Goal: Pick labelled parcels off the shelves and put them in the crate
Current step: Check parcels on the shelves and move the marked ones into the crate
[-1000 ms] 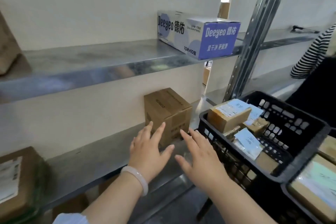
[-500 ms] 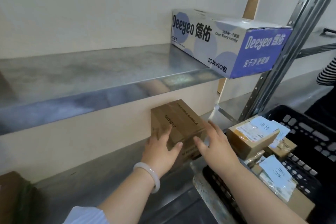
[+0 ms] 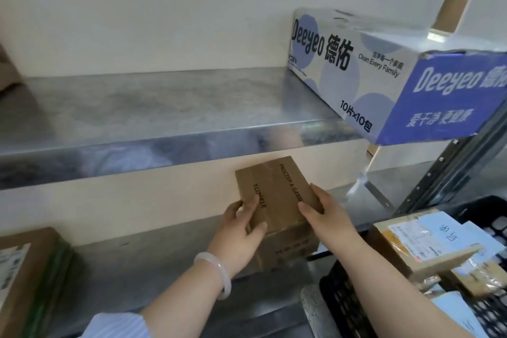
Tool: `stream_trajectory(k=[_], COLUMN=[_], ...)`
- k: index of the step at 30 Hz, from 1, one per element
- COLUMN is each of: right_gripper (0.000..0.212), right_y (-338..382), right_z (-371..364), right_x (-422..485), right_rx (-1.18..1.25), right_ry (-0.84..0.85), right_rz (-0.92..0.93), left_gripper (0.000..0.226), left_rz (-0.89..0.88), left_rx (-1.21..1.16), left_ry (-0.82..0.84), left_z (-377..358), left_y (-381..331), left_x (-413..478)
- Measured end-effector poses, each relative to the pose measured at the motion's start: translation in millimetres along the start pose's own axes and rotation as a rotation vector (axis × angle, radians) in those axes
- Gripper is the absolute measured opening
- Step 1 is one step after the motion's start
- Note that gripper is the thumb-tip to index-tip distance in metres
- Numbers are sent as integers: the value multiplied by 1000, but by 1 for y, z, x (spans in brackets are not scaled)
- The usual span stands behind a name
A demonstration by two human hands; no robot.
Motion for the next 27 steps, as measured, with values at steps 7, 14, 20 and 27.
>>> stream_trajectory(k=[7,14,20,27], right_gripper=[47,40,62,28], right_y=[20,41,3,-5], right_z=[-33,-55,-48,-56], right_x=[-21,-30,-3,-15], right_rx=[226,167,99,243], right_ry=[83,288,94,168], right_rz=[220,370,42,-63], left_gripper=[92,119,90,34], left_rz=[281,440,495,417], left_rx=[-94,-219,-432,-370], left_ry=[-105,-141,-158,-325], left_z=[34,54,63,62], left_y=[9,21,39,52], left_x=[9,4,-9,-18])
Point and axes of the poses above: each hand's wrist, its own x-axis towards the middle knuckle, its own z-axis out of the back of the hand, y = z × x, the point moved 4 cm from there along x, towards the middle knuckle, and after that the axes turned 12 degrees about -y, right-handed, at the moved point
